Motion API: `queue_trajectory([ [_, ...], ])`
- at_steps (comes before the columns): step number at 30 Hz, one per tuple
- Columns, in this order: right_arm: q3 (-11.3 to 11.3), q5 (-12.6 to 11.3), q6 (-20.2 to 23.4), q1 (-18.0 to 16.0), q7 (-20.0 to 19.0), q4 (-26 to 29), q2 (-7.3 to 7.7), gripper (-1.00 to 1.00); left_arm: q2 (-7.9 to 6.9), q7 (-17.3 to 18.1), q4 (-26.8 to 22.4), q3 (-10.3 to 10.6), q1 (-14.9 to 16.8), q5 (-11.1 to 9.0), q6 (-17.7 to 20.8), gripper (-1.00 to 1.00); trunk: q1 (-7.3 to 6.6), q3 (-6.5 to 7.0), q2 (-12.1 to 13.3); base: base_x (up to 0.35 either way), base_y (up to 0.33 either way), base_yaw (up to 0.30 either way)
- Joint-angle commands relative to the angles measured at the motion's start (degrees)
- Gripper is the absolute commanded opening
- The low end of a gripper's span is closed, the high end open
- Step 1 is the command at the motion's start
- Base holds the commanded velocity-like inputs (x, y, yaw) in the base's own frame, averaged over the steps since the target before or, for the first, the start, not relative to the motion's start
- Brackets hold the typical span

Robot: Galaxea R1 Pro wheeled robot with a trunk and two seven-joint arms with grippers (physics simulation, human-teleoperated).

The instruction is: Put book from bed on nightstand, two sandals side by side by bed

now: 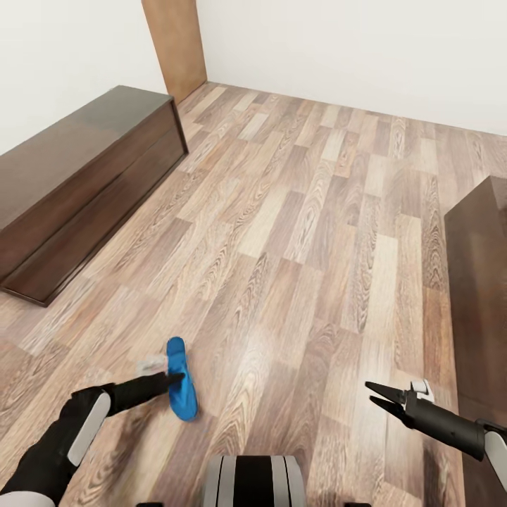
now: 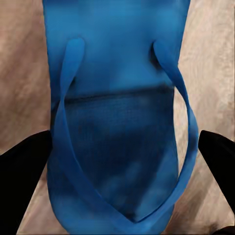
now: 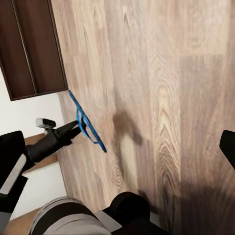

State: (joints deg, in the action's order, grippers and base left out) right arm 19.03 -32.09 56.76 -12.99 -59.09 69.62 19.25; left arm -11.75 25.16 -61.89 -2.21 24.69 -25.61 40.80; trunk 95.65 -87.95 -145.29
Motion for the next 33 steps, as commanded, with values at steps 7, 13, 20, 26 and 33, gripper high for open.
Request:
queue_trajectory([
  [7, -0.03, 0.19, 0.05, -0.02, -0.11, -0.24, 0.00, 1.00, -8.07, 29.62, 10.76, -6.70, -0.80, -0.66, -0.16, -1.00, -0.18, 1.52, 0.08, 0.000, 0.000, 0.000],
  [13, -0.17, 2.62, -0.17, -0.02, 0.22, -0.46, 0.00, 1.00, -8.61, 36.11, 21.93, -7.53, -0.87, 0.97, -11.64, -1.00, -0.34, 2.85, 0.16, 0.000, 0.000, 0.000],
  [20, 0.17, 28.29, -0.94, -0.02, 0.44, -0.54, -0.41, 1.00, -8.71, 36.53, 28.82, -7.77, -0.87, 2.02, -18.06, -1.00, -0.52, 4.40, 0.26, 0.000, 0.000, 0.000],
  [26, 0.30, 33.63, -1.11, -0.02, 0.44, -0.39, -0.44, 1.00, -8.74, 36.58, 29.57, -7.77, -0.87, 2.10, -20.35, -1.00, -0.67, 5.73, 0.34, 0.000, 0.000, 0.000],
  [33, 0.31, 34.06, -1.13, -0.02, 0.33, -0.08, -0.44, 1.00, -8.64, 36.55, 29.63, -7.64, -0.87, 2.11, -20.66, -1.00, -0.78, 6.62, 0.39, 0.000, 0.000, 0.000],
])
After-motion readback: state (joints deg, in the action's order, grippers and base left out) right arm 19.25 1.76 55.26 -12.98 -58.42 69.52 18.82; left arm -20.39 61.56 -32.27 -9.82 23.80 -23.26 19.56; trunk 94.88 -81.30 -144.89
